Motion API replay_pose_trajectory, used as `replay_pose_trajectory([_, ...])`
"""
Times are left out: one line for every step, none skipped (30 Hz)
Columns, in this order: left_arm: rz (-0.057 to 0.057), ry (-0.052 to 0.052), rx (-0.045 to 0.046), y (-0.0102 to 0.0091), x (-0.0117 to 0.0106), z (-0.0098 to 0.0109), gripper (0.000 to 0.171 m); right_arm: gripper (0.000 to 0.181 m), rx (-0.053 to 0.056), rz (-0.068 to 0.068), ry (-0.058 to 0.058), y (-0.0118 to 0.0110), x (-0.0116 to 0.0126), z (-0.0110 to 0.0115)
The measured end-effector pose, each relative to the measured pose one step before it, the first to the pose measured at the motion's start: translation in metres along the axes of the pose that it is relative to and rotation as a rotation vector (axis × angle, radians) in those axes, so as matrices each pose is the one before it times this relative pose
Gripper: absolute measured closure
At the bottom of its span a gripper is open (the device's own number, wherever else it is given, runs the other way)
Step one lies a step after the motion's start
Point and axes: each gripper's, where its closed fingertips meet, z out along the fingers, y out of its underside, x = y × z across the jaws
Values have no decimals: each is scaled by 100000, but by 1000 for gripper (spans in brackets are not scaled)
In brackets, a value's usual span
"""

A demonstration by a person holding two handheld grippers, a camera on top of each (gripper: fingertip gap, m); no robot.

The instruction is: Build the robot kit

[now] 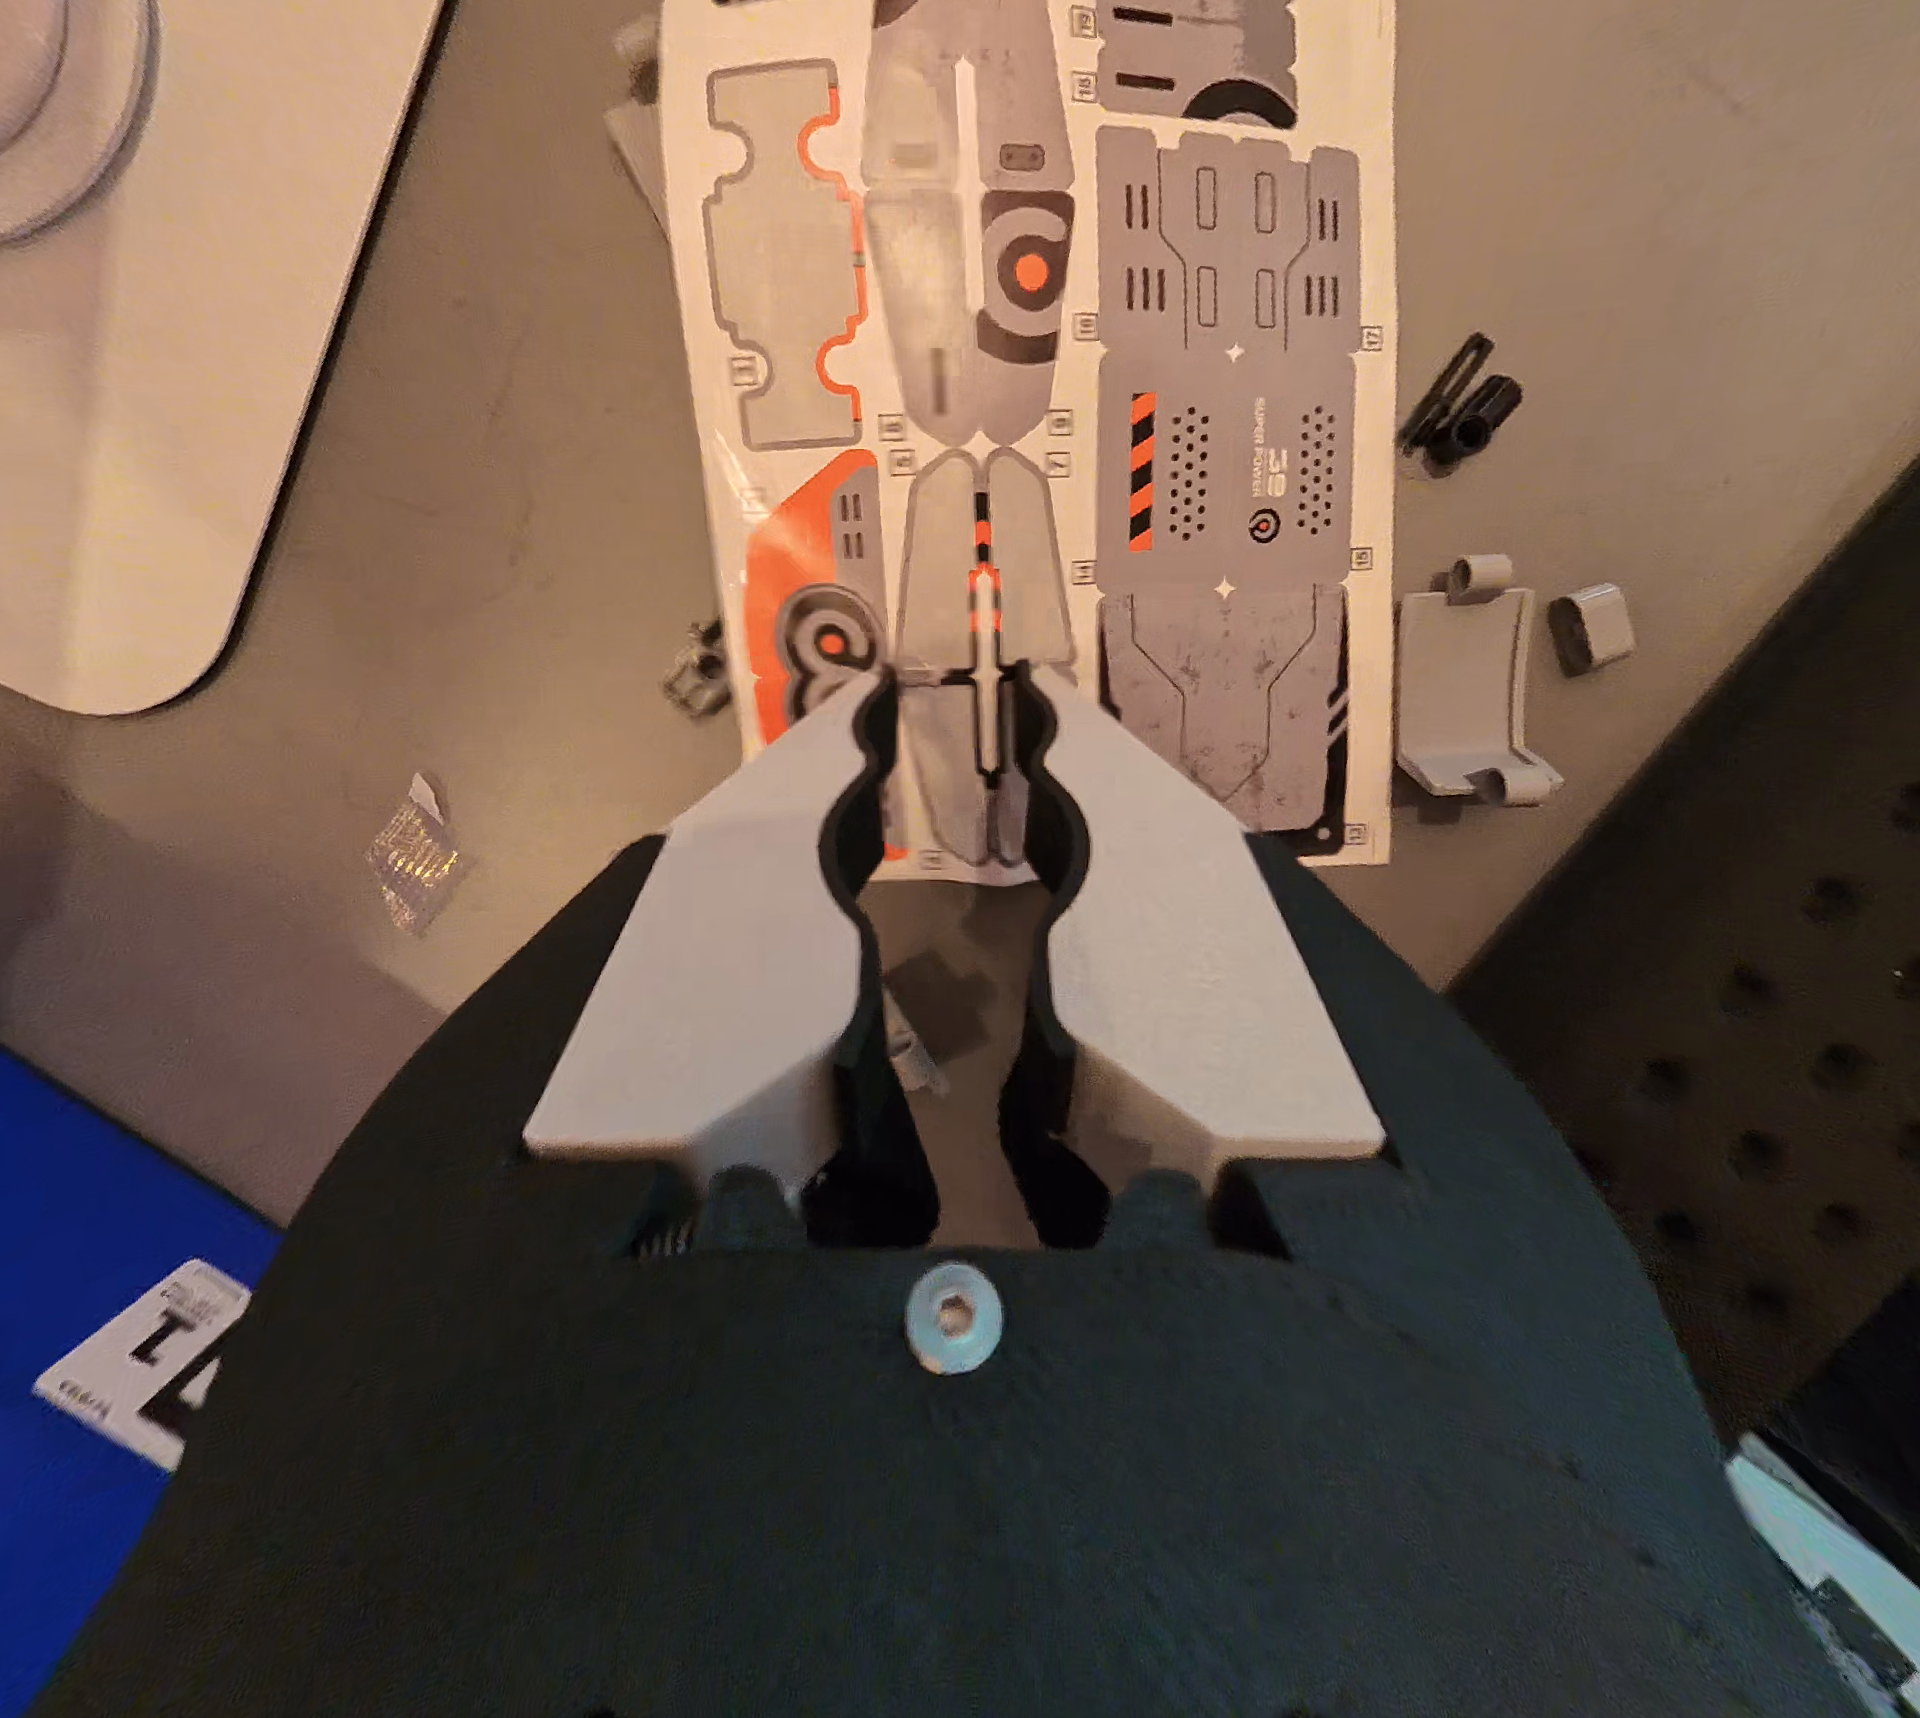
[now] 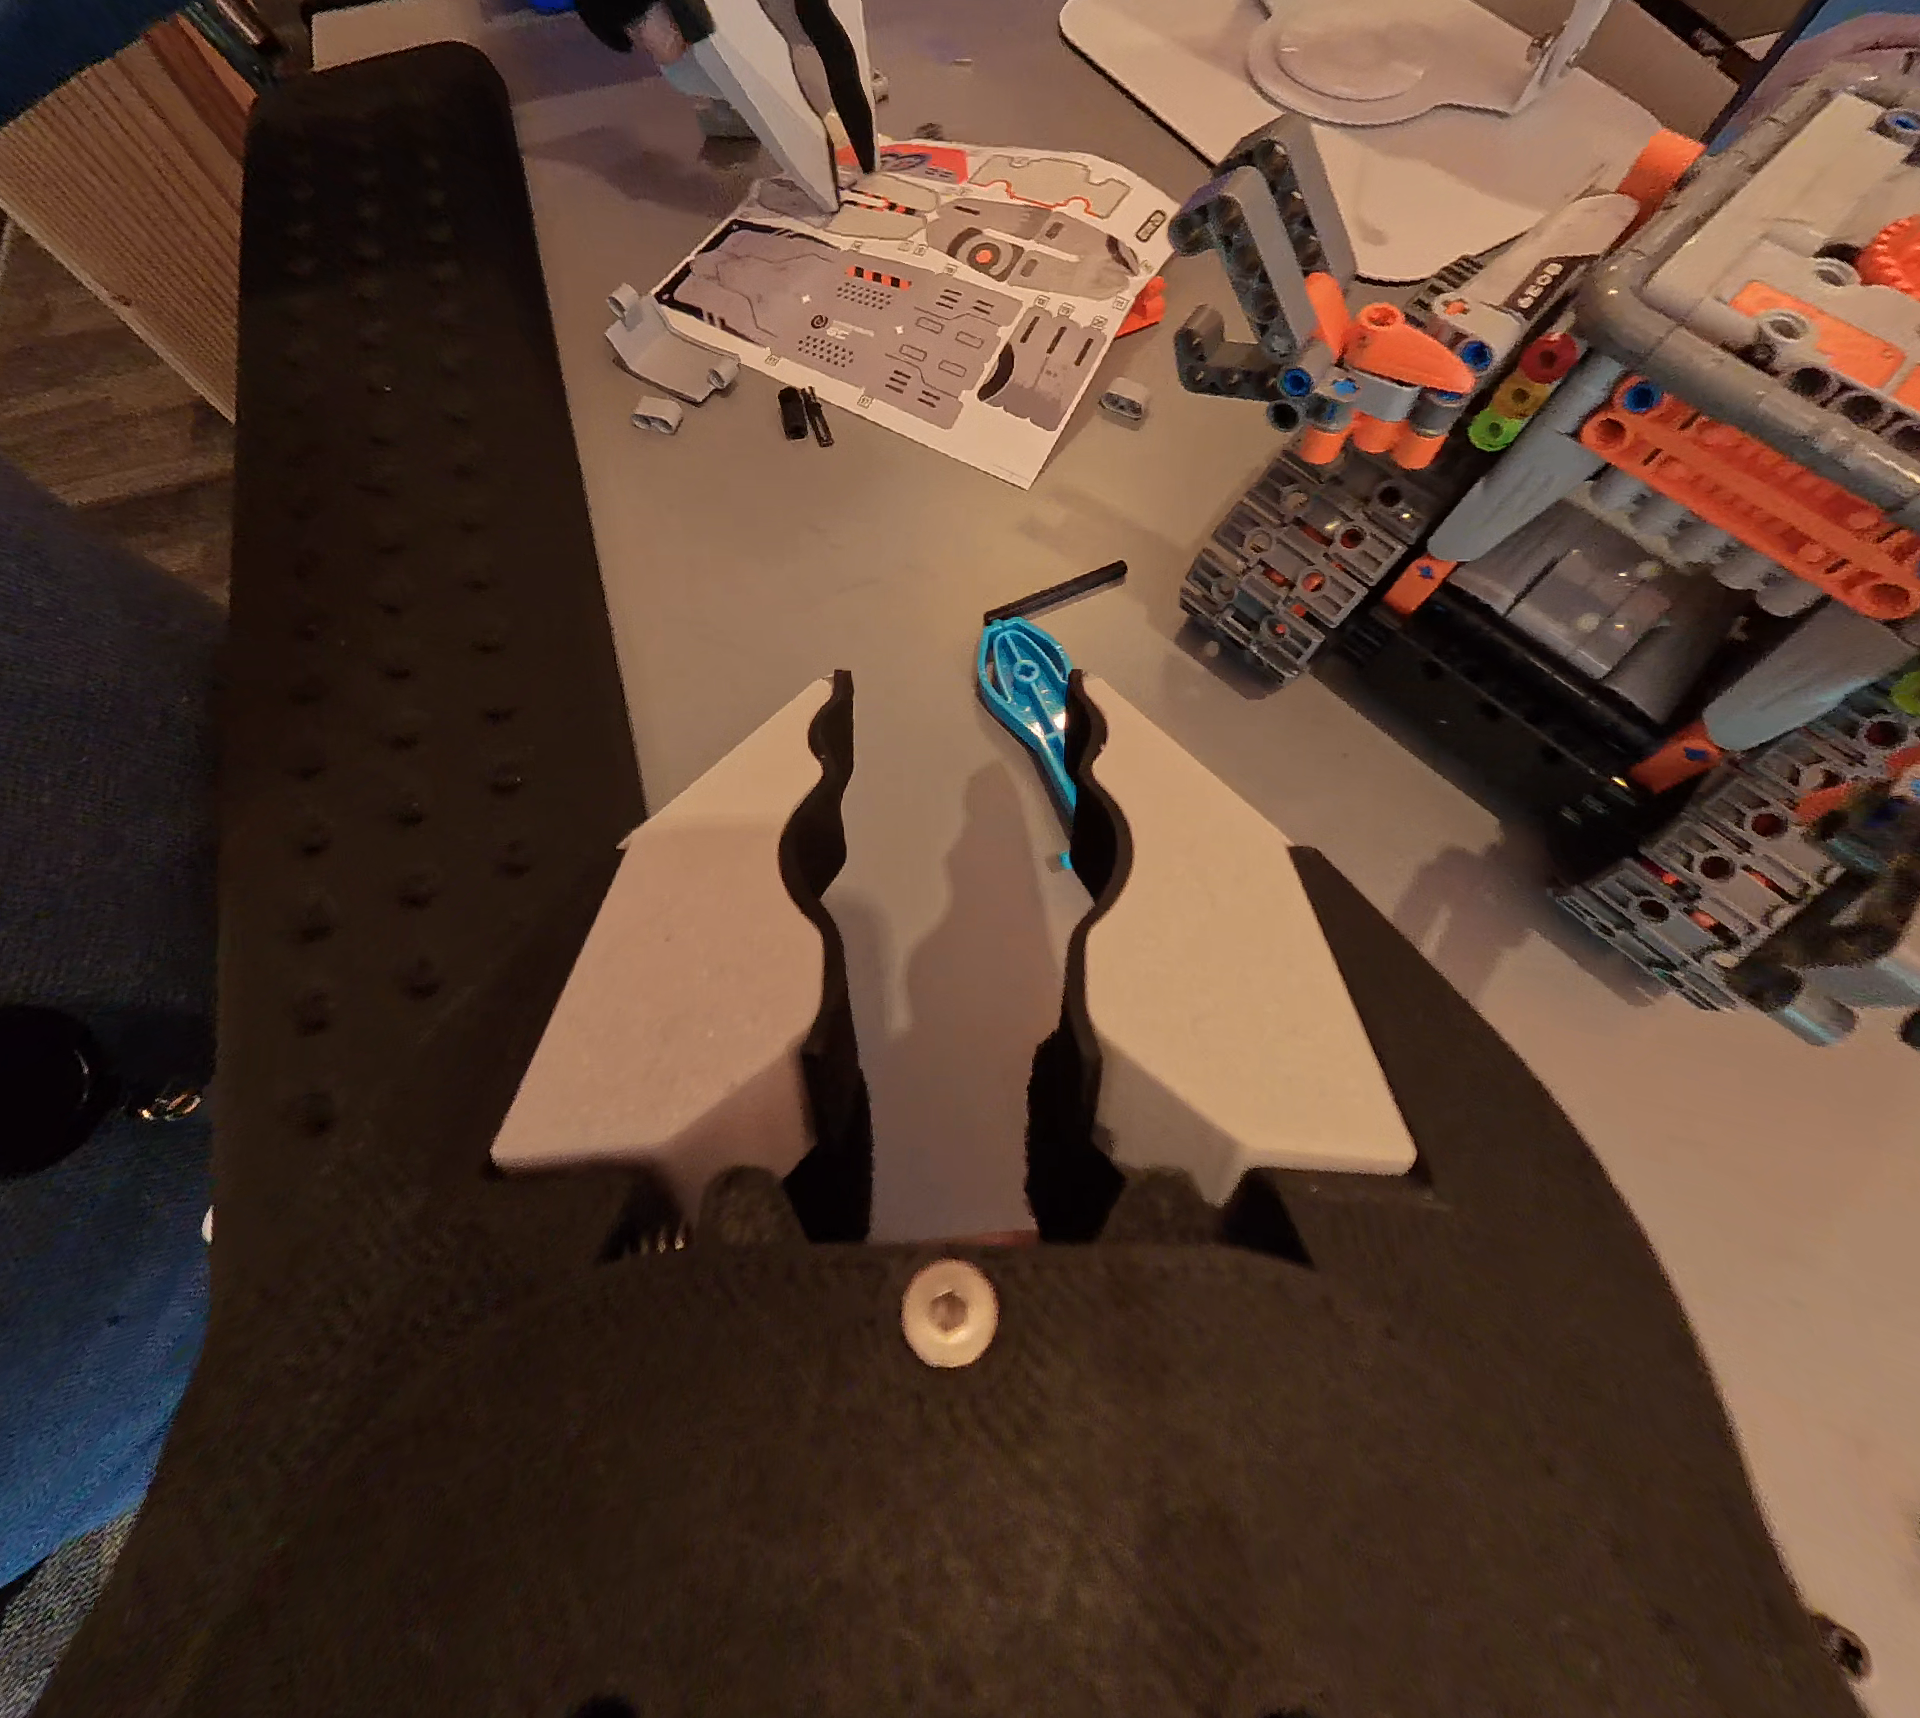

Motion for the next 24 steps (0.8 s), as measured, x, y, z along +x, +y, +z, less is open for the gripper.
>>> replay_pose_trajectory([1071,949,909,-114,279,152,158,143,130,-61,-245,-45,-183,147])
replay_pose_trajectory([816,26,1689,-243,128,38,161,143,671,127,-293,-136,-193,116])
replay_pose_trajectory([598,29,1105,-144,100,-33,169,144,713,314,-828,-130,-267,120])
replay_pose_trajectory([772,630,990,-148,204,-44,171,145,238,37,-758,-32,-257,135])
replay_pose_trajectory([446,521,1387,-236,189,-67,171,144,78,-174,98,-12,-112,128])
replay_pose_trajectory([-621,599,975,-177,141,-71,171,143,406,-203,527,-65,-58,105])
replay_pose_trajectory([-1590,607,452,-116,51,-76,159,143,280,-145,-229,-58,-160,94])
replay_pose_trajectory([-2066,-1204,-130,-63,-328,-44,138,143,-296,-153,-339,75,-150,83])
replay_pose_trajectory([-999,-2091,-20,-84,-488,11,116,143,-387,-263,233,112,-23,73])
replay_pose_trajectory([-197,587,-241,-18,-76,95,101,143,0,64,-9,78,-36,46])
replay_pose_trajectory([-1403,1218,-421,-26,-10,213,85,143,332,508,-663,18,-123,52])
replay_pose_trajectory([-1738,-96,-348,-65,-241,218,76,143,471,368,-579,-37,-132,63])
replay_pose_trajectory([-537,1046,-578,40,14,264,78,143,269,20,-153,-14,-96,62])
replay_pose_trajectory([-299,3160,-935,159,370,364,83,143,-59,-67,-31,24,-81,92])
replay_pose_trajectory([-152,1165,2608,-376,99,97,87,143,-237,-13,-265,42,-90,89])
replay_pose_trajectory([-1502,929,1264,-211,-27,-22,96,143,-201,-126,-144,6,-69,84])
replay_pose_trajectory([-1002,2152,1257,-121,178,-53,109,143,-164,-222,171,5,-14,41])
replay_pose_trajectory([-437,1981,755,-29,239,-31,120,143,-78,-100,221,-12,4,15])
replay_pose_trajectory([331,-1382,591,-6,-117,55,126,143,216,141,49,-40,-9,-6])
replay_pose_trajectory([1170,-2167,724,-14,-120,75,131,144,187,297,-215,-54,-43,0])
replay_pose_trajectory([994,942,829,-13,350,59,136,144,-130,125,-194,-1,-51,23])
replay_pose_trajectory([328,1760,701,-27,417,35,140,144,-325,-86,53,29,-34,46])
replay_pose_trajectory([483,-308,816,-29,87,58,142,144,-303,-83,-80,23,-50,71])
replay_pose_trajectory([423,-343,778,-27,61,40,143,144,-166,-121,-265,-28,-100,75])
